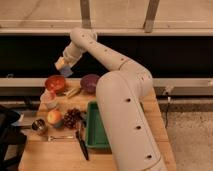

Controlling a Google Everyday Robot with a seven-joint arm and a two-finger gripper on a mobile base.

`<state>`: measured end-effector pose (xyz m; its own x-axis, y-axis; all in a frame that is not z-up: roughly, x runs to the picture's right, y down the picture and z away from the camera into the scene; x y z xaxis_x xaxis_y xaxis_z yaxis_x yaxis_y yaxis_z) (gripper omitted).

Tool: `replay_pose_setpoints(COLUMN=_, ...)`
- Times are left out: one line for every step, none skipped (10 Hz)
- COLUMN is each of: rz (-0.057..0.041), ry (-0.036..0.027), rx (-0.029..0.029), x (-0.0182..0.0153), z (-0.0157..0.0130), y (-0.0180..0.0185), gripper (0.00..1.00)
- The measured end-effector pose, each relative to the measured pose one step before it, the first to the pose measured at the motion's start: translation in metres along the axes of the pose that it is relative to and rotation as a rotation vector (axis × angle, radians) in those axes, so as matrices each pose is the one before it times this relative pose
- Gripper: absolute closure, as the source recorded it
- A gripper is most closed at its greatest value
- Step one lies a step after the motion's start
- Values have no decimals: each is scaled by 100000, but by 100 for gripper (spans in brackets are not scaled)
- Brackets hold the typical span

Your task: Wipe red bowl with sponge

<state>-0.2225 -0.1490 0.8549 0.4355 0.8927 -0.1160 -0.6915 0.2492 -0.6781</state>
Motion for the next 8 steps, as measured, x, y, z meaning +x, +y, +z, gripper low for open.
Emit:
replay_pose_setpoints(rz=33, ry=-2, rx=13, x=15, z=-6, y=-28, gripper=100)
replay_pose_setpoints(rz=-83, ry=26, rx=-29, x=-2, z=47, y=63, gripper=100)
replay_pose_setpoints(rz=-71, ry=-154, rx=303, x=64, z=39, y=-62, gripper=100)
replay_pose_setpoints(rz=-640, ry=-1141, rx=599, x=-64, z=-15, y=44, gripper=100)
replay_pose_setpoints(rz=-2490, ry=-3940, rx=310, x=-276, z=277, y=513, gripper=100)
replay_pose_setpoints(rz=-2302, ry=-2135, rx=-81, x=-313, z=525, y=517, gripper=100)
replay_pose_setpoints(rz=-2257, ry=-1484, rx=-700, x=-397, z=590, y=774, gripper=100)
replay_pose_setpoints(rz=-3283, ry=-961, rx=-1551, x=-587, z=1077, y=1362, gripper=100)
